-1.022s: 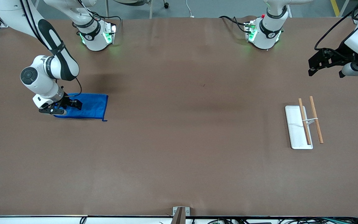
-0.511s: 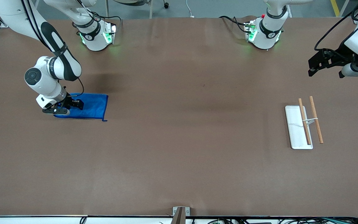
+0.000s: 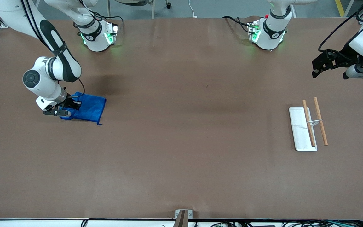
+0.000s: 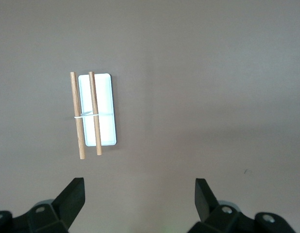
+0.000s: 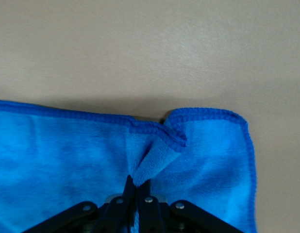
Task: Right arm passes towel to left arm to hang
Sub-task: 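Lift the towel with the right gripper while the left gripper approaches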
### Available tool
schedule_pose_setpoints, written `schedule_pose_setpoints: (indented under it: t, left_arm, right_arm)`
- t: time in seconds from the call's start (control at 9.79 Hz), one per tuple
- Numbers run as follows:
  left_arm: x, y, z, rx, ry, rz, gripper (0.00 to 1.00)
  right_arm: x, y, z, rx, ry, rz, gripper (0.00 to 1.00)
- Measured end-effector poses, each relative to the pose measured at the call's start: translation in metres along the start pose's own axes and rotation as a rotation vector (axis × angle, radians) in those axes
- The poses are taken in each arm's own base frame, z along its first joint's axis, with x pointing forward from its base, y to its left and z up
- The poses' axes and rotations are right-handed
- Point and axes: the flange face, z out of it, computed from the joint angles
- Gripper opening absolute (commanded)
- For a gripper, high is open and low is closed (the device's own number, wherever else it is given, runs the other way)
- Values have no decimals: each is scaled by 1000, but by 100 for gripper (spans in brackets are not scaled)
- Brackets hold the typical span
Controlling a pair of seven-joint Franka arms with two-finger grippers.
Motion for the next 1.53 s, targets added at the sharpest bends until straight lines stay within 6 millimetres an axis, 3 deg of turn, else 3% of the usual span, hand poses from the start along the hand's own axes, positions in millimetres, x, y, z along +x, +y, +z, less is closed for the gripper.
schedule_pose_setpoints:
  t: [0.2,0.41,0.61,0.72,1.02,1.33,1.53]
  left_arm:
    - [0,0,1,0,-1,0,100]
    - [2,-1,3,0,-5,-1,100]
    - [2,-1,4,-1,-7,-2,100]
    - [2,0,4,-15,-8,-2,100]
    - [4,9,12,-166,-50,-6,100]
    - [28,26,61,-391,-172,-15,100]
    - [38,21,88,-560,-252,-35,100]
  right_arm:
    - [25,-27,-56,1,-80,-3,0]
    - [53,-58,-131,-9,-134,-4,0]
    - [74,-102,-203,16,-116,-25,0]
    - [78,-126,-223,82,-95,-30,0]
    - [80,-189,-257,280,-56,-59,0]
    - [64,-281,-282,522,3,-94,0]
    - [49,-332,-287,690,-12,-73,0]
